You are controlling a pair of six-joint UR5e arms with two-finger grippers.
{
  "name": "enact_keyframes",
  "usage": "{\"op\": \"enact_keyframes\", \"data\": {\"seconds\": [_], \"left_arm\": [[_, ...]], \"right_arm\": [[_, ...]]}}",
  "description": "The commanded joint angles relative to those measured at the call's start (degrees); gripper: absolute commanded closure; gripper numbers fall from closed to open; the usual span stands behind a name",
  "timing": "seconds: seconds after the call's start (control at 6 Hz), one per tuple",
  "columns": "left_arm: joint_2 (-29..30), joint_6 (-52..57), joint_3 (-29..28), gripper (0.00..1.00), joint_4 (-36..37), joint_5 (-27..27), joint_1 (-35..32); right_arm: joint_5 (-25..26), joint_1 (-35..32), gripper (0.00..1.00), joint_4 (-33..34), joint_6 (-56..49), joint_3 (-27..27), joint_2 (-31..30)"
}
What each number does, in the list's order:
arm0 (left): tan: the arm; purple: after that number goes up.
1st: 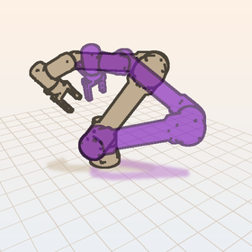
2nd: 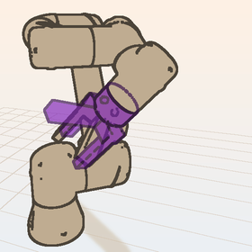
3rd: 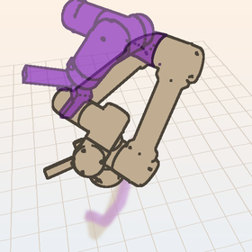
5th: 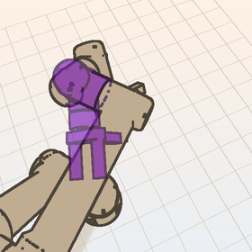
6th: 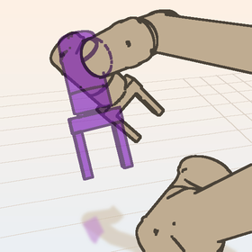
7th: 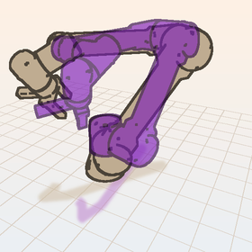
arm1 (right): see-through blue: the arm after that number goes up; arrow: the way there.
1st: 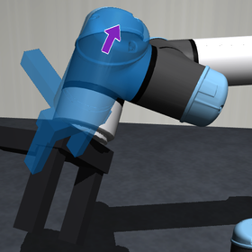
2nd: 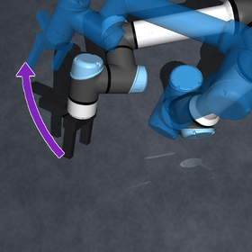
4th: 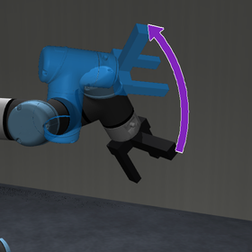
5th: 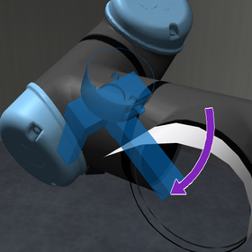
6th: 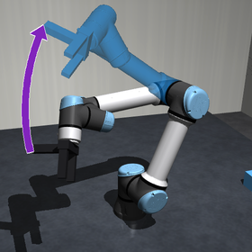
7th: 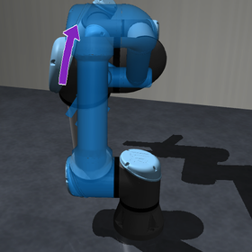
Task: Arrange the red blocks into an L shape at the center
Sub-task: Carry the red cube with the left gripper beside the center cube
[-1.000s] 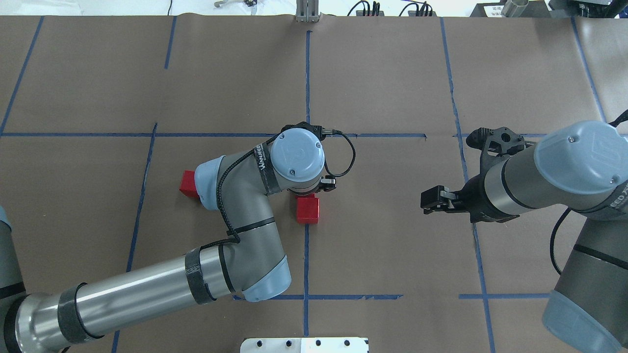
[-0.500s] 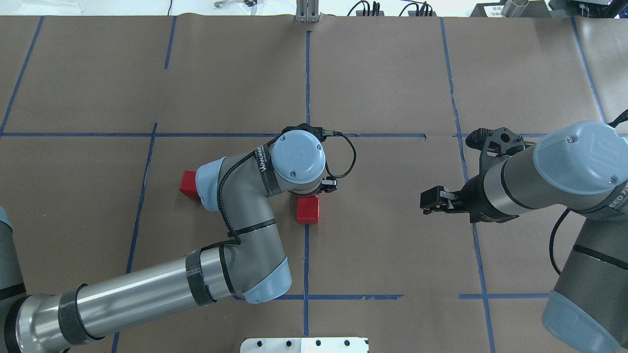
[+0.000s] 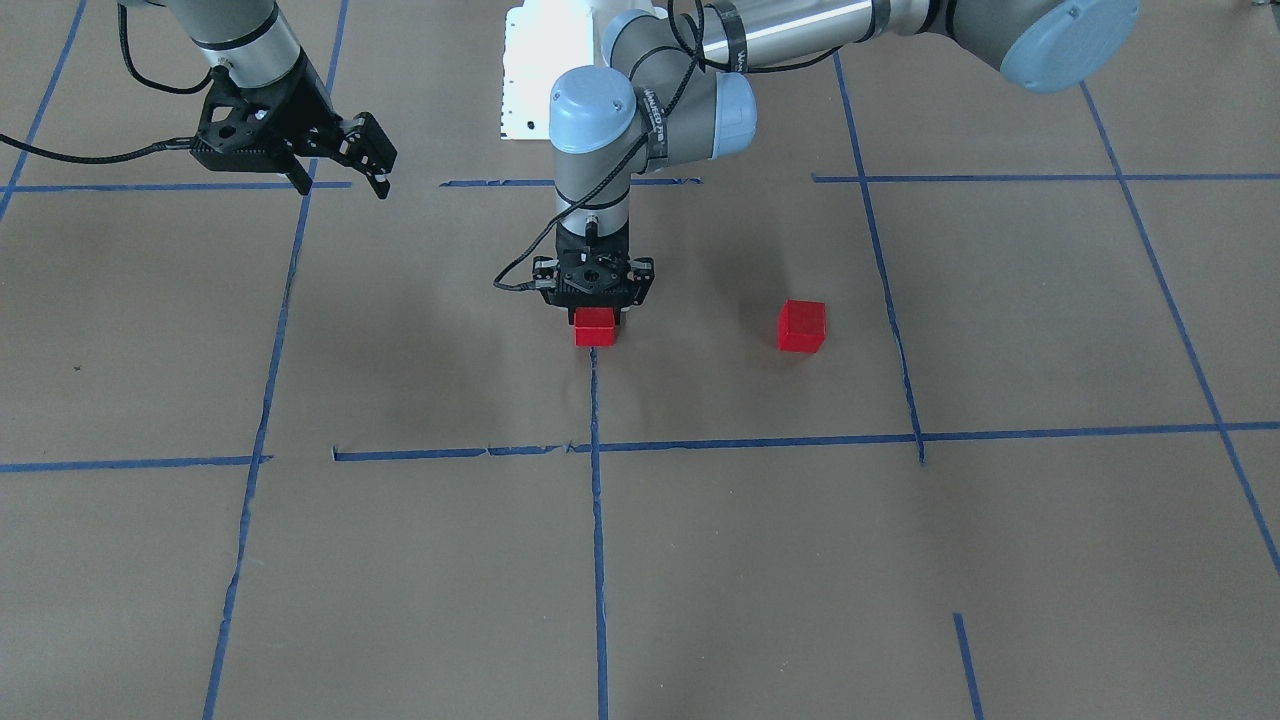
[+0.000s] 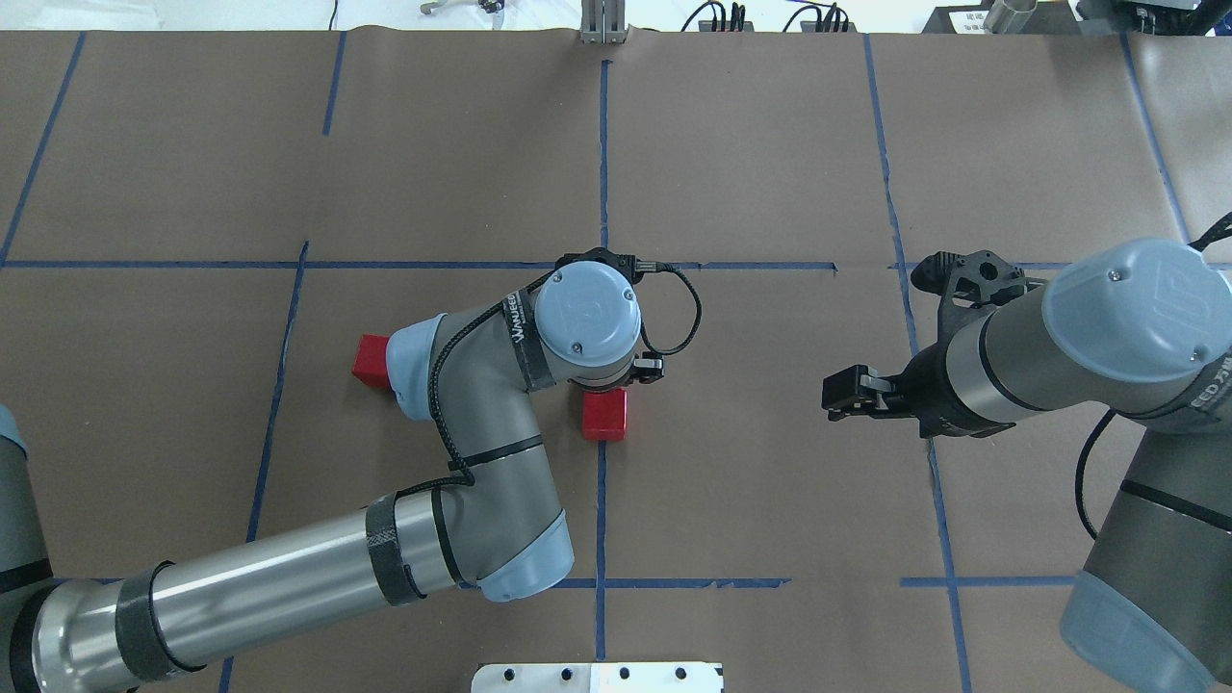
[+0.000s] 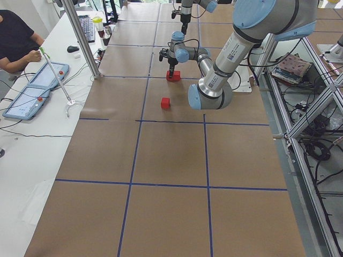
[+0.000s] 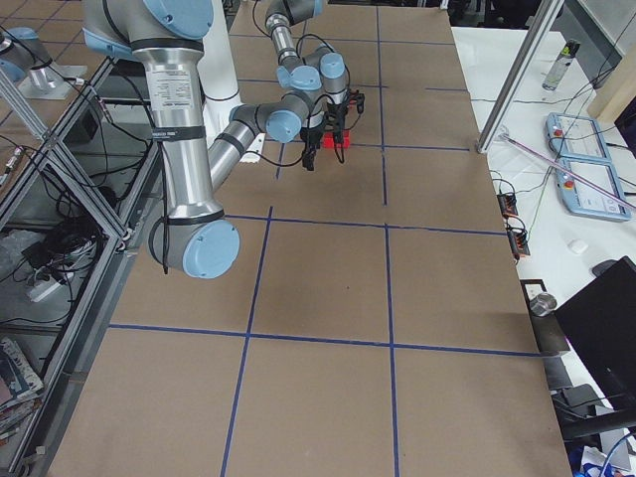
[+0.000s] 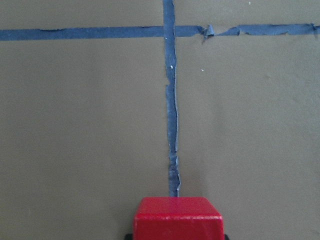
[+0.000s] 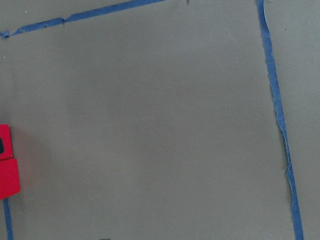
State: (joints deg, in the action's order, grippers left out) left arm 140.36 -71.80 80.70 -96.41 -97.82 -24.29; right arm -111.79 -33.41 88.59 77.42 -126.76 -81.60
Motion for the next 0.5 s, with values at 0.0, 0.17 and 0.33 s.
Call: {"op": "enact_keyframes", "data": {"seconds": [0.0, 0.17, 0.33], "left_arm": [[0.00, 0.08, 0.07, 0.93, 0.08, 0.00, 0.03], [0.00, 0.17, 0.07, 0.78, -0.09, -0.09, 0.03], [-0.17, 0.69, 0.07, 0.39, -0.18, -0.09, 0.03]], "right_arm": [[-0.01, 0.01, 0.00, 0.00, 0.01, 0.02, -0.05], [-0.10, -0.08, 0.00, 0.00, 0.01, -0.07, -0.05], [-0.10, -0.08, 0.00, 0.00, 0.01, 0.02, -0.13]]}}
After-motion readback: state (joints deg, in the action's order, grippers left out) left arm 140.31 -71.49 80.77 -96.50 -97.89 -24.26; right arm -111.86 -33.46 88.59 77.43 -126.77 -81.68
